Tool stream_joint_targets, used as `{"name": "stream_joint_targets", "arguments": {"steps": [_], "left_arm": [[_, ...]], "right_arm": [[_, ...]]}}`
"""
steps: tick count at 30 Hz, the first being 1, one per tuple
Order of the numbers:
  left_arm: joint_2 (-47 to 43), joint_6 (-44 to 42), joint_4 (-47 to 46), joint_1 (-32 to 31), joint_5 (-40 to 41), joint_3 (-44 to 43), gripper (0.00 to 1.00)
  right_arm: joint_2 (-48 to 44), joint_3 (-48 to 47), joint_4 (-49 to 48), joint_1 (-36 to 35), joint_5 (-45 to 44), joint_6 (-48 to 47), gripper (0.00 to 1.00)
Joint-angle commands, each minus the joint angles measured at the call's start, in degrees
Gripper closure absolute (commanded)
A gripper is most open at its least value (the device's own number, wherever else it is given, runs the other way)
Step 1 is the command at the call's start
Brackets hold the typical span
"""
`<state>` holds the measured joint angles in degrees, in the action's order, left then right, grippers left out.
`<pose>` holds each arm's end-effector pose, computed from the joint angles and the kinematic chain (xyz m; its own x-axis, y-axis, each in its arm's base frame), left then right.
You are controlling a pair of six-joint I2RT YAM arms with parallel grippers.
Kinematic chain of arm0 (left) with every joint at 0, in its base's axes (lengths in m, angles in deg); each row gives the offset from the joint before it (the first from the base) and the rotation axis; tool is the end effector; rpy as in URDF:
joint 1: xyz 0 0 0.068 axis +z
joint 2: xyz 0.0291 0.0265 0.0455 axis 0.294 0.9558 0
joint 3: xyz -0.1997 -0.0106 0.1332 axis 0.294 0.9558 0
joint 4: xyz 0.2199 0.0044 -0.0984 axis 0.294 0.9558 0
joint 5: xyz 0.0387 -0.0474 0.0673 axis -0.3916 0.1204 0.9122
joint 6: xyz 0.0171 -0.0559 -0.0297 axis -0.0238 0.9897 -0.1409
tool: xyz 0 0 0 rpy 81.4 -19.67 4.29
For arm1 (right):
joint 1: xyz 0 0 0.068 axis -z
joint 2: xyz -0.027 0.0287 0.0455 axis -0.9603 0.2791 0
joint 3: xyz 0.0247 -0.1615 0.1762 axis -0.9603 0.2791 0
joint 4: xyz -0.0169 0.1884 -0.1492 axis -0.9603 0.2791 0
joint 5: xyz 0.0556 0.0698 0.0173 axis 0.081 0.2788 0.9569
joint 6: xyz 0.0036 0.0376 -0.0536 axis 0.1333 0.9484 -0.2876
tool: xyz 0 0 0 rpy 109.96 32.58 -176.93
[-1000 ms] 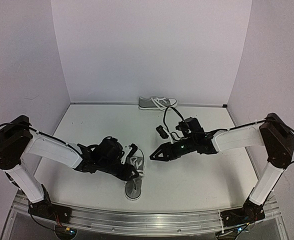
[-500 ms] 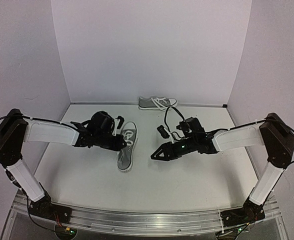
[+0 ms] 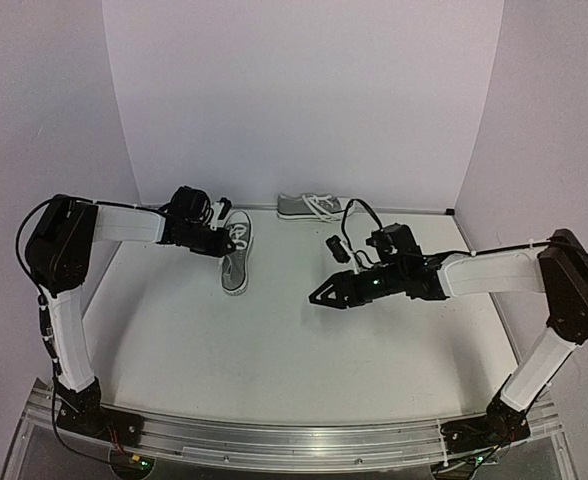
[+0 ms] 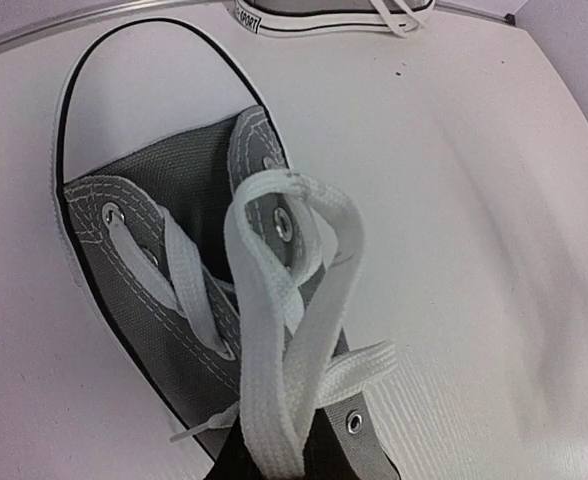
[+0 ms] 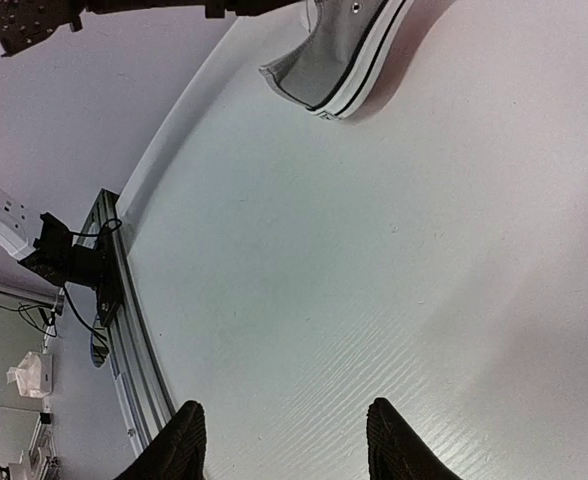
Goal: Tie the shoes
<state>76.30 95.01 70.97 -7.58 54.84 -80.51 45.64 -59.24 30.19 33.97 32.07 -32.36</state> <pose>0.3685 -0.1841 0.1609 -0.6890 0.1687 -0.7049 0.4858 0.8292 -0.2764 0.2425 0.2454 0.1765 -0.7194 -0.2413 -0.6513 -0.6899 0.3565 0.6300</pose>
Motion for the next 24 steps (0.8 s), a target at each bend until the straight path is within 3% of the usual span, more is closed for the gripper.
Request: {"name": "stream_joint_targets", "arguments": {"steps": [1, 3, 7, 10, 12, 13, 16, 19, 21, 24], "left_arm": [[3.1, -3.4, -1.7, 1.1, -5.3, -6.4, 0.94], [4.4, -2.8, -2.1, 1.1, -4.8, -6.9, 0.85], [3.8, -1.7, -3.9, 1.1, -3.5, -5.4, 0.55], [0.8, -0.5, -1.0, 1.1, -2.1, -5.0, 0.19], [-3.0, 1.3, -0.8, 1.1, -1.5, -2.8, 0.04], [-5.8, 2.6, -1.3, 1.1, -1.0, -1.2, 0.01], [-12.2, 9.7, -1.9, 1.2, 1.7, 4.6, 0.0], [-15.6, 13.9, 3.8, 1.3, 1.4, 7.5, 0.0], [-19.3, 16.8, 1.5, 0.8, 0.3, 13.0, 0.0], [-25.5, 18.2, -1.4, -1.8, 3.8, 22.0, 0.0]], "right_arm": [[-2.3, -0.4, 0.8, 0.3, -1.1, -0.8, 0.48], [-2.4, -0.5, 0.9, 0.4, -1.2, -0.8, 0.48], [-2.5, -1.2, 1.2, 0.3, -1.5, -1.1, 0.48], [-3.4, -1.7, 1.5, 0.4, -2.2, -1.6, 0.47], [-4.7, -2.0, 1.8, 0.3, -3.5, -2.3, 0.46], [-5.4, -2.1, 1.9, 0.3, -4.3, -2.7, 0.45], [-8.8, -1.7, 1.7, 0.4, -6.8, -4.1, 0.31], [-12.9, 0.3, -0.1, 0.4, -9.4, -4.4, 0.17], [-15.3, 2.6, -2.8, 0.4, -10.8, -3.8, 0.06], [-17.7, 6.7, -6.5, 0.4, -15.5, -0.9, 0.02]]}}
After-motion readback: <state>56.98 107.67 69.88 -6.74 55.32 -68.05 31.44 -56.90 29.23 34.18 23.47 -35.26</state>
